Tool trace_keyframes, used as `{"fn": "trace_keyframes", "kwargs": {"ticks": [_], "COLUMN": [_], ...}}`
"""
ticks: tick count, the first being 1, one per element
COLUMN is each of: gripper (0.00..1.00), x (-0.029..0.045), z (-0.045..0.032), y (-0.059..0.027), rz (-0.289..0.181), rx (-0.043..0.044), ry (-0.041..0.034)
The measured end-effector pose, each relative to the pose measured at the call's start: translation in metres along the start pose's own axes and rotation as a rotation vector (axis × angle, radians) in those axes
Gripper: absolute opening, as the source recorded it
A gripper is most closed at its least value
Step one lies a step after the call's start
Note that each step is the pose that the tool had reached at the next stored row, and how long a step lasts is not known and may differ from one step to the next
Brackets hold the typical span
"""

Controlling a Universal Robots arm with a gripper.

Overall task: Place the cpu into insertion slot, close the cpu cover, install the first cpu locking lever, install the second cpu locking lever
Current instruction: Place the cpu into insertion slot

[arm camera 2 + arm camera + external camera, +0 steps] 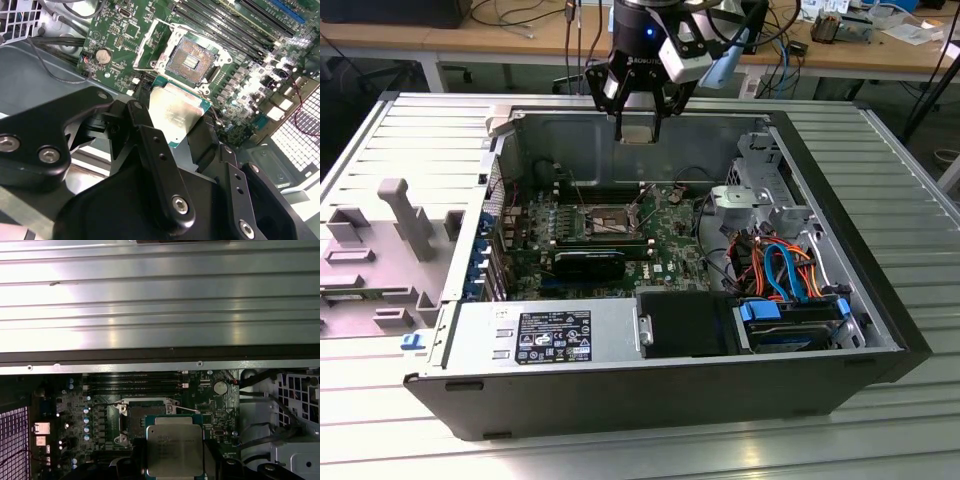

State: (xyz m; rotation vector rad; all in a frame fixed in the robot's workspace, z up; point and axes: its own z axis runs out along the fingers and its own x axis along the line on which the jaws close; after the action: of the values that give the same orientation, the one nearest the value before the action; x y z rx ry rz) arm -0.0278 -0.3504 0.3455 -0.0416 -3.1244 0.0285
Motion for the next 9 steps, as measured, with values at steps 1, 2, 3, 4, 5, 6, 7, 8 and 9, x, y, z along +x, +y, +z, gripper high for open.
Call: {"fn": "trace_keyframes", "kwargs": {"ticks": [1,2,3,4,5,6,7,8,9], "gripper": [0.55,0.55,0.55,0.55,0.55,0.55,0.55,0.55,0.55], "x": [0.0,0.0,0.0,0.0,-0.0001,-0.0001,-0.0001,-0.0001,-0.0001], "z": [0.0004,0.0007,0.0008,0.0017,0.0027,0.0027,0.0028,0.0029,0.003], "y": [0.0,0.0,0.0,0.0,0.0,0.0001,0.0001,0.0001,0.0001], "rz": [0.0,0.0,0.0,0.0,0.0,0.0,0.0,0.0,0.0], "rx": [0.0001,0.0,0.0,0.0,0.0,0.0,0.0,0.0,0.0], "ry": [-0.0001,-0.0001,0.0,-0.0001,0.0,0.0,-0.0001,-0.0001,-0.0001]}}
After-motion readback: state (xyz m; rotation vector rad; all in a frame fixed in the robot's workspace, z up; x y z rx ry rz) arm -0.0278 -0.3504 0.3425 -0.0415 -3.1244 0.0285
